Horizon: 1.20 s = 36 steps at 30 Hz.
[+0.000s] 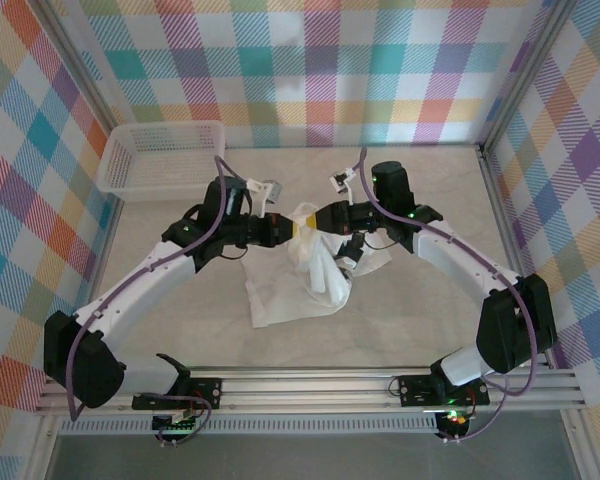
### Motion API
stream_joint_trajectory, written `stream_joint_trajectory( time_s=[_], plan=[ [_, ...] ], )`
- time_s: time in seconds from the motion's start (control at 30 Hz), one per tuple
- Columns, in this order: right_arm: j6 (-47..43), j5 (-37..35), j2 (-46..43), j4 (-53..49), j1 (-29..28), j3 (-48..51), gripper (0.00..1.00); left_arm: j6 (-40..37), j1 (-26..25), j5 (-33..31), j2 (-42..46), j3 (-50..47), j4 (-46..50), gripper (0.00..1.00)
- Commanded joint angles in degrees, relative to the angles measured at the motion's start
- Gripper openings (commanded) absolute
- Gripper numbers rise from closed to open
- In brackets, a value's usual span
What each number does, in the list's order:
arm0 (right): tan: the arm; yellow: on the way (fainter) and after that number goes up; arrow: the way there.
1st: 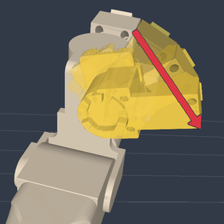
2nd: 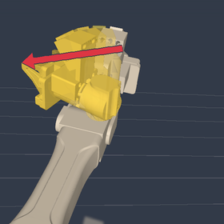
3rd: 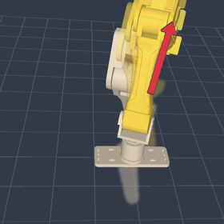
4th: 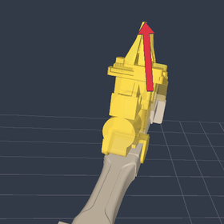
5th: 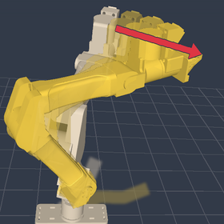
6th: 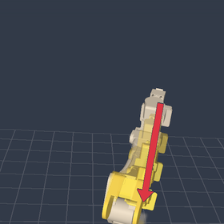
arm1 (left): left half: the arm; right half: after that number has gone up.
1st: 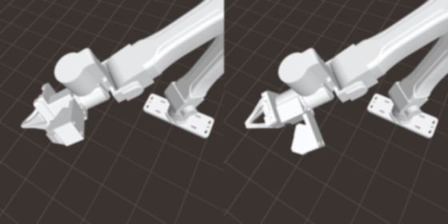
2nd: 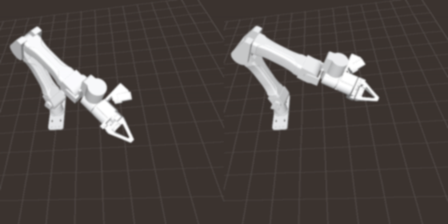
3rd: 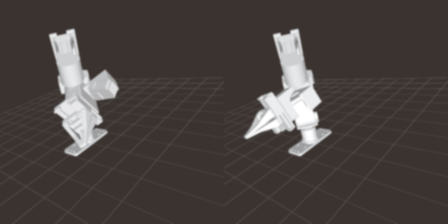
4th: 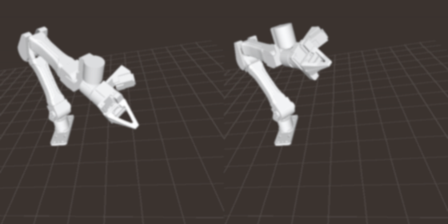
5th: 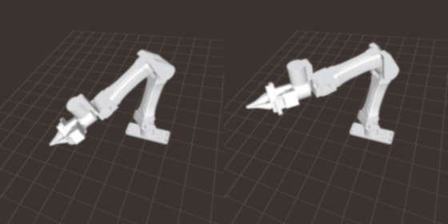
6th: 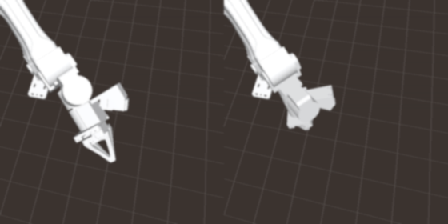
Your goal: Fold the inside-out t-shirt
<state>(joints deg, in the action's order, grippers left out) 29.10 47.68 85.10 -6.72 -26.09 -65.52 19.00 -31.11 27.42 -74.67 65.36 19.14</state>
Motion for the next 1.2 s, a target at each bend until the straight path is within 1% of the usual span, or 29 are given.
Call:
stream_joint_trajectory(
  time_s=[0.0, 0.03, 0.1, 0.2, 0.23, 0.33, 0.4, 0.47, 0.5, 0.6, 0.63, 0.7, 0.77, 0.83, 0.93, 0.97, 1.1, 1.17],
  plan=[
    [-1.9, -6.4, 0.6, -5.2, 3.3, 0.4, 0.20, 4.3, -0.1, -1.2, 6.0, -0.8, -4.8, 0.00],
    [-2.0, -5.1, 0.9, -4.1, 4.4, 1.6, 0.19, 6.0, 0.0, -1.6, 7.0, -1.1, -5.4, 0.00],
    [-2.1, -2.6, 1.4, -1.9, 6.3, 3.5, 0.16, 8.6, 0.3, -0.4, 8.4, -1.8, -7.1, 0.00],
    [-1.4, -0.3, 1.6, -0.4, 8.5, 5.3, 0.17, 10.6, 0.4, 1.6, 9.0, -2.6, -9.8, 0.00],
    [-1.5, 0.4, 1.2, -0.5, 8.8, 5.4, 0.20, 10.5, 0.4, 1.9, 8.8, -2.6, -9.8, 0.00],
    [-1.8, 2.1, -1.2, -0.9, 8.7, 5.6, 0.38, 10.2, 0.4, 2.3, 7.6, -2.7, -9.8, 0.00],
    [-2.4, 0.8, -3.8, -1.0, 8.5, 6.3, 0.46, 10.4, 0.4, 3.7, 6.4, -2.9, -11.0, 0.00],
    [-4.9, -4.8, -7.5, -2.0, 7.5, 7.5, 0.53, 10.8, 0.4, 5.5, 5.0, -2.8, -12.3, 0.00],
    [-7.9, -9.9, -10.1, -2.0, 6.0, 8.7, 0.57, 10.8, 0.4, 6.1, 4.5, -2.6, -12.7, 0.00],
    [-20.7, -24.1, -15.6, 0.4, -0.6, 12.3, 0.64, 10.8, 0.1, 7.2, 3.6, -2.4, -13.5, 0.00],
    [-24.7, -27.8, -16.6, 2.0, -2.5, 13.3, 0.66, 10.6, 0.1, 7.4, 3.5, -2.4, -13.5, 0.00],
    [-28.3, -31.9, -17.2, 4.9, -4.4, 13.7, 0.67, 10.1, 0.0, 7.6, 3.4, -2.1, -13.0, 0.00],
    [-30.0, -34.8, -16.3, 6.1, -5.8, 12.5, 0.64, 9.8, -0.1, 7.5, 3.4, -2.1, -12.4, 0.00],
    [-31.7, -32.8, -14.7, 5.5, -6.7, 10.5, 0.62, 9.6, -0.1, 7.3, 3.5, -2.2, -12.0, 0.00],
    [-32.8, -28.7, -13.0, 5.6, -7.9, 9.2, 0.63, 9.4, -0.1, 7.0, 3.4, -2.0, -11.6, 0.00],
    [-32.7, -27.2, -12.8, 6.0, -8.2, 9.3, 0.64, 9.2, -0.1, 6.9, 3.4, -2.0, -11.4, 0.00],
    [-32.3, -24.8, -12.8, 7.6, -9.1, 9.9, 0.66, 9.1, -0.1, 6.7, 3.3, -2.3, -11.3, 0.00],
    [-32.5, -23.3, -14.2, 11.3, -9.5, 12.0, 0.67, 9.1, -0.2, 6.7, 3.3, -2.3, -11.2, 0.00]
  ],
)
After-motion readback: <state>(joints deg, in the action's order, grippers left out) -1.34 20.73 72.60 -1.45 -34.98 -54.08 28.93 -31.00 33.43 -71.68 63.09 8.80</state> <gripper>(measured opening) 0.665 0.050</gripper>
